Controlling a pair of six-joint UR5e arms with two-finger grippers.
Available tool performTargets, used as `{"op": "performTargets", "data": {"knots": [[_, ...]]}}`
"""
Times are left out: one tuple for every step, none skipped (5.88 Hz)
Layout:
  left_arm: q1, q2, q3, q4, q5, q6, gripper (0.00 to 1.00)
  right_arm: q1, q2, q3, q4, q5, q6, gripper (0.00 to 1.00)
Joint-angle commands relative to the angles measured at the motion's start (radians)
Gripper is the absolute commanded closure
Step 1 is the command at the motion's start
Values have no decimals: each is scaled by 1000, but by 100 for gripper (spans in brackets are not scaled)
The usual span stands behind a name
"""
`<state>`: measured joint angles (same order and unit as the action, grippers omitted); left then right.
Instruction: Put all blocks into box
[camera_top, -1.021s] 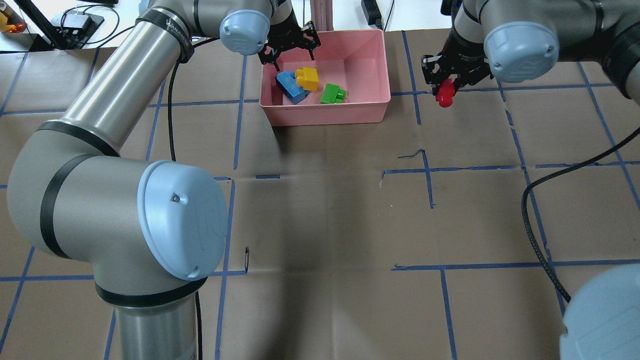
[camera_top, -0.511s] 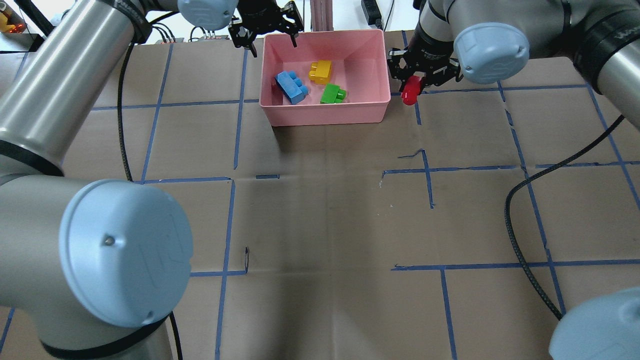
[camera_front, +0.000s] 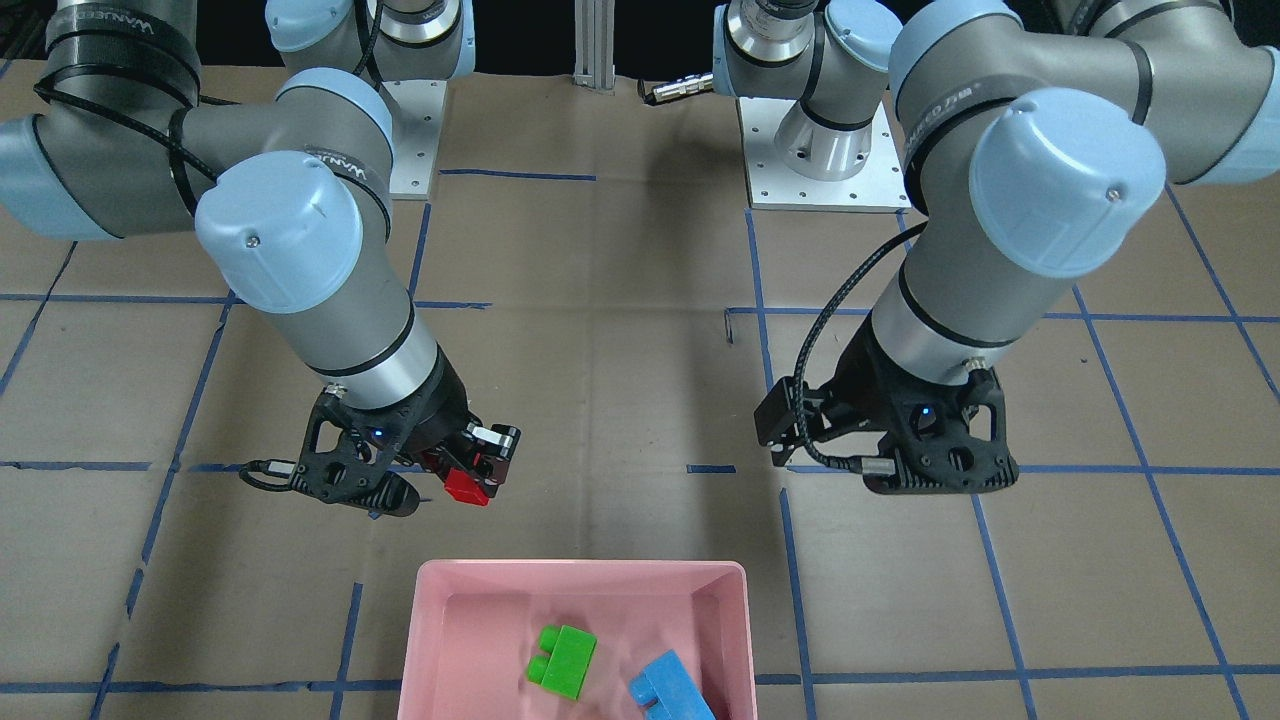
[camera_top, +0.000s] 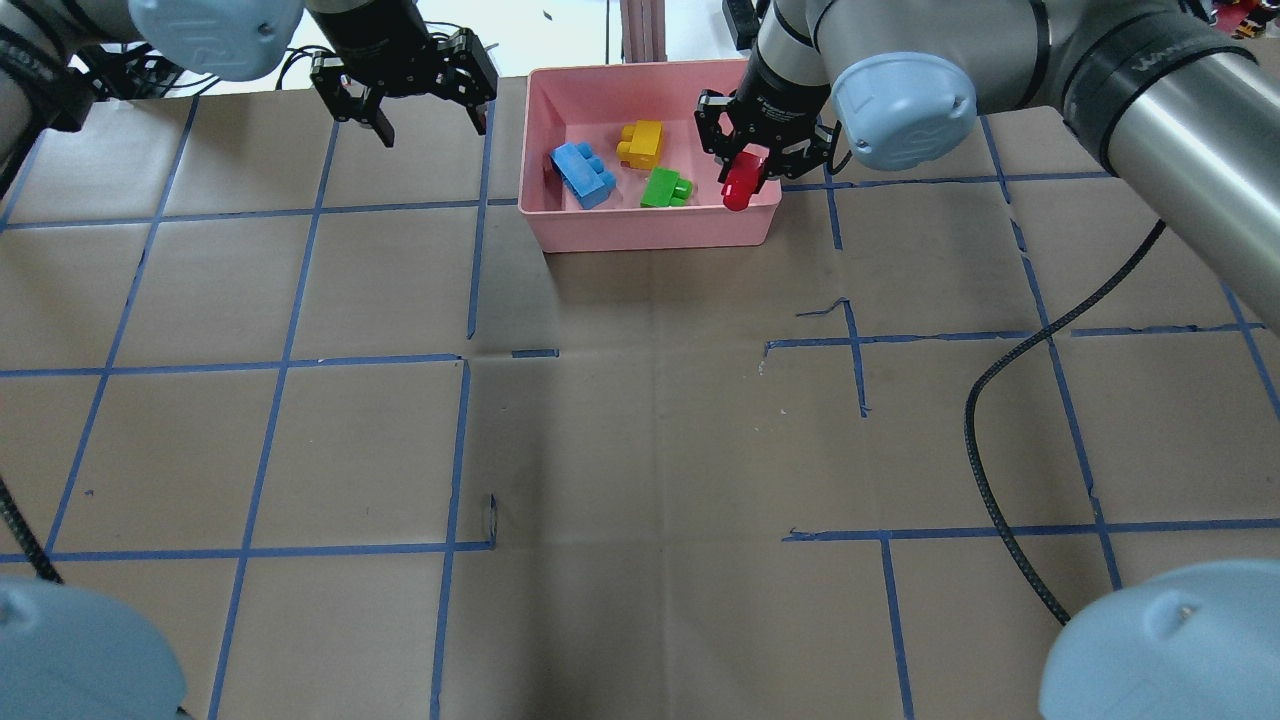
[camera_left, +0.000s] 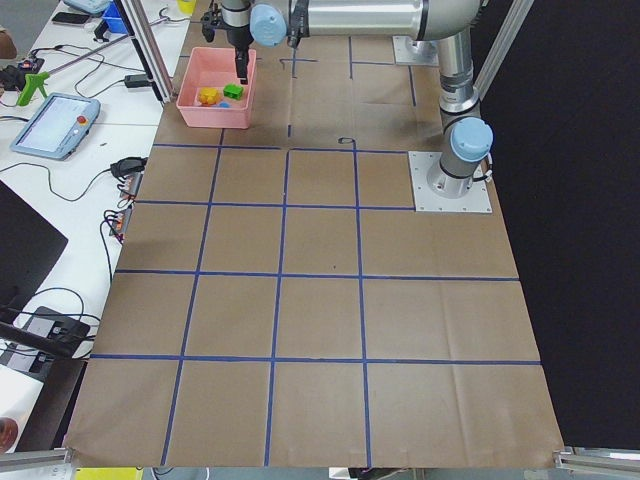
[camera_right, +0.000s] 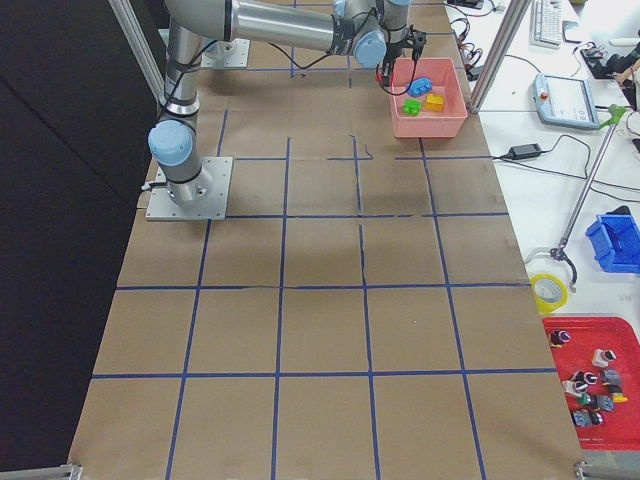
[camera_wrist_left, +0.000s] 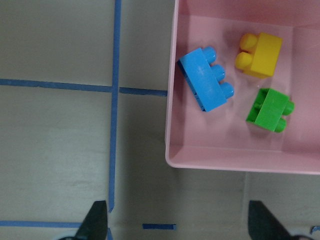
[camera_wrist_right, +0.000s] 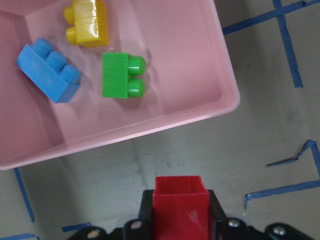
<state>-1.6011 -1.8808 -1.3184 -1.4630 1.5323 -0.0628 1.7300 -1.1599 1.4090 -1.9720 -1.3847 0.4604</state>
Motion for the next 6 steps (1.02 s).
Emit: {"op": "performTargets", "data": {"knots": [[6,173,-144,-40,54,35,0,34,114,-108,-69,13,55,94],[6,245,-201,-42,52,46,0,37,182,-208,-70,13,55,94],[4,279,-226,-40,46,46,0,69,265,-299,-70,15,53,94],[4,287,-226,-40,48,46,0,85,310,-361,-68,15,56,93],[6,284,-223,-39,43,47,0,88,336,-381,-70,18,57,90],[10,293,-234,-39,45,76,0,89,341,-380,-70,15,57,63]]}}
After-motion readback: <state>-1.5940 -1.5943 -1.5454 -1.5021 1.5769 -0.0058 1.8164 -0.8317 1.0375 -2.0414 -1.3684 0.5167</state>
